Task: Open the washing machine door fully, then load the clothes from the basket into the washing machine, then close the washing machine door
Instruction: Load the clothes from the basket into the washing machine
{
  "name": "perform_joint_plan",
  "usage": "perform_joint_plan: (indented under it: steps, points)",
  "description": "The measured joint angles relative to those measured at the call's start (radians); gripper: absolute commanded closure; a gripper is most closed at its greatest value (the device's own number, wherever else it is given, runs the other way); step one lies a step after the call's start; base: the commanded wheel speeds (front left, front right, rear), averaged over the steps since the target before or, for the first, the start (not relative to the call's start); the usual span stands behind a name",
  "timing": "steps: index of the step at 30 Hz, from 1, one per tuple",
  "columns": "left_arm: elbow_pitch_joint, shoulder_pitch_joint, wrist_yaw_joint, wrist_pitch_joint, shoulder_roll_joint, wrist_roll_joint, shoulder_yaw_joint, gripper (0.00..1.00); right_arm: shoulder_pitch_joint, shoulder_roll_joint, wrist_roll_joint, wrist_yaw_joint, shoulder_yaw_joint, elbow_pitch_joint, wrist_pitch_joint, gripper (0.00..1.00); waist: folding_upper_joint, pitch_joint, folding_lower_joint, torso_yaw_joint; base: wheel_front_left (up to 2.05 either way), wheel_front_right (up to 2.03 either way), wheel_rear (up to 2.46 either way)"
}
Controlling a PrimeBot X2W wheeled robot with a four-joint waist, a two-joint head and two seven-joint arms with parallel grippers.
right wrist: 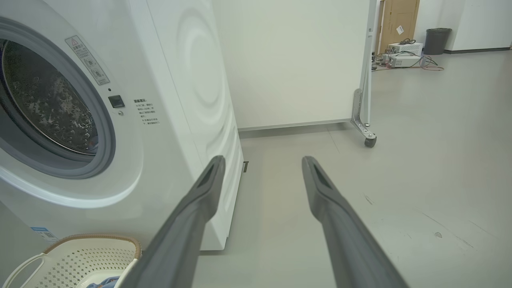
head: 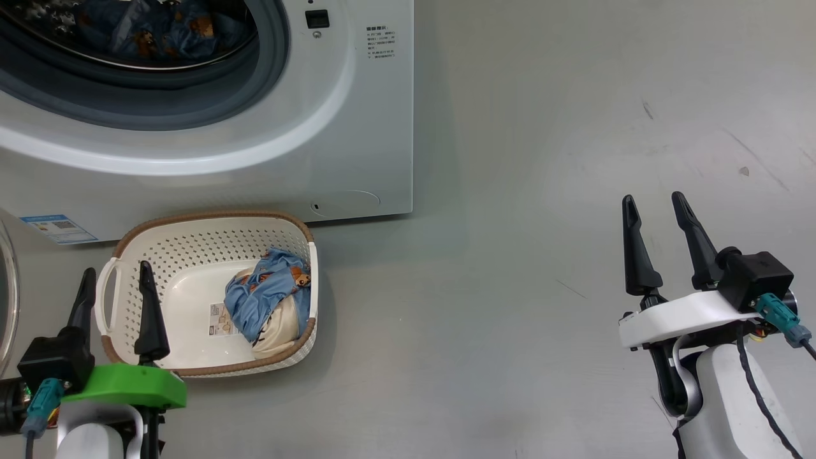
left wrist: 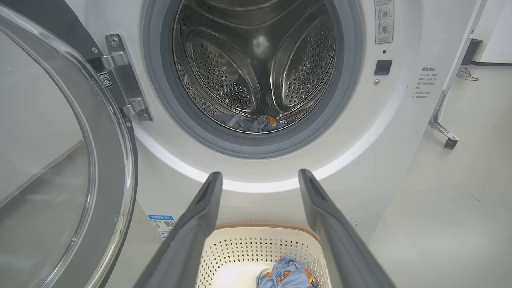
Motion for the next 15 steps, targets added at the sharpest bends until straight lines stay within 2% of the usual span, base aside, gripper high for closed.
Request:
perform_joint_plan:
  steps: [15]
  points:
    - [-0.008,0.016,0.000,0.000,-0.002,0.002,-0.012,0.00,0.018,-0.001,-0.001,0.000,-0.006,-0.001,0.000,0.00,0.0000,0.009,0.0000,-0.001,0.00,0.00,0.00]
